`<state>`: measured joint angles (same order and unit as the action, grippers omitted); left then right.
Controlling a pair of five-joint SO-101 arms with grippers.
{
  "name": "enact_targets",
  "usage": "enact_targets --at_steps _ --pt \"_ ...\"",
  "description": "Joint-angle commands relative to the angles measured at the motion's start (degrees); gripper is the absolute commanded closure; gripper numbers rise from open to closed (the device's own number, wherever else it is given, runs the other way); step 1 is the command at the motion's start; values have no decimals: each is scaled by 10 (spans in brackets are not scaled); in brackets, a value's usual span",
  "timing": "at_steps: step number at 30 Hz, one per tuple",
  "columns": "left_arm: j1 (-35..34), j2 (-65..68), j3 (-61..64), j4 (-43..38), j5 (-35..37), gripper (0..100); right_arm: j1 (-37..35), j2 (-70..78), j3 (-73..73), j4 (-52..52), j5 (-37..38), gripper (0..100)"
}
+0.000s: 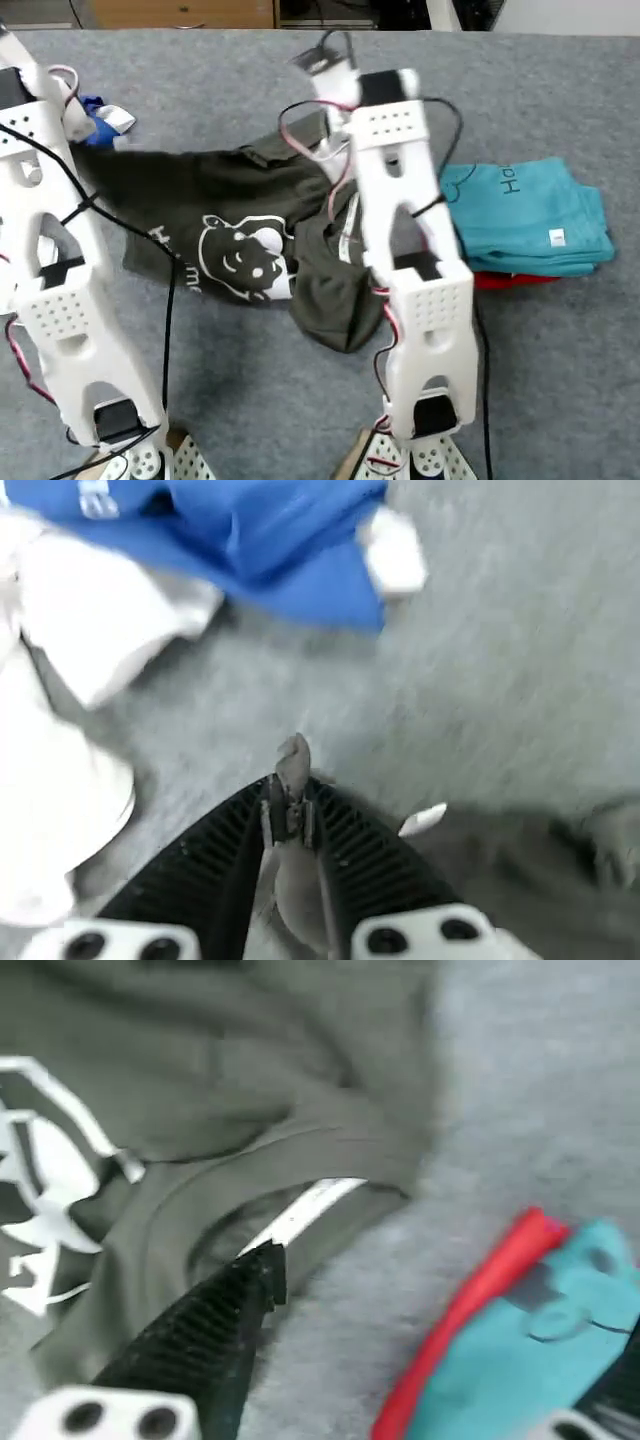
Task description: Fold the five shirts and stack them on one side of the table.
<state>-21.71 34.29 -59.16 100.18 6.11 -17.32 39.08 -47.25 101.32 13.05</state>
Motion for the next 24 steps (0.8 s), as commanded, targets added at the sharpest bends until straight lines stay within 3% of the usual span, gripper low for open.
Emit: enact_targets --at_steps 1,10,17,20,24 --pt "15 -67 133 5 -28 981 -44 -40 9 7 -9 537" --pt "12 -84 353 -49 -37 981 -75 45 30 -59 -21 852" --pt "3 -116 433 -76 -62 981 -72 122 22 -58 15 908" --pt "-1 -178 488 -105 -68 981 -75 133 23 -48 51 973" --pt "1 -291 605 -157 -94 981 -71 132 22 -13 79 984"
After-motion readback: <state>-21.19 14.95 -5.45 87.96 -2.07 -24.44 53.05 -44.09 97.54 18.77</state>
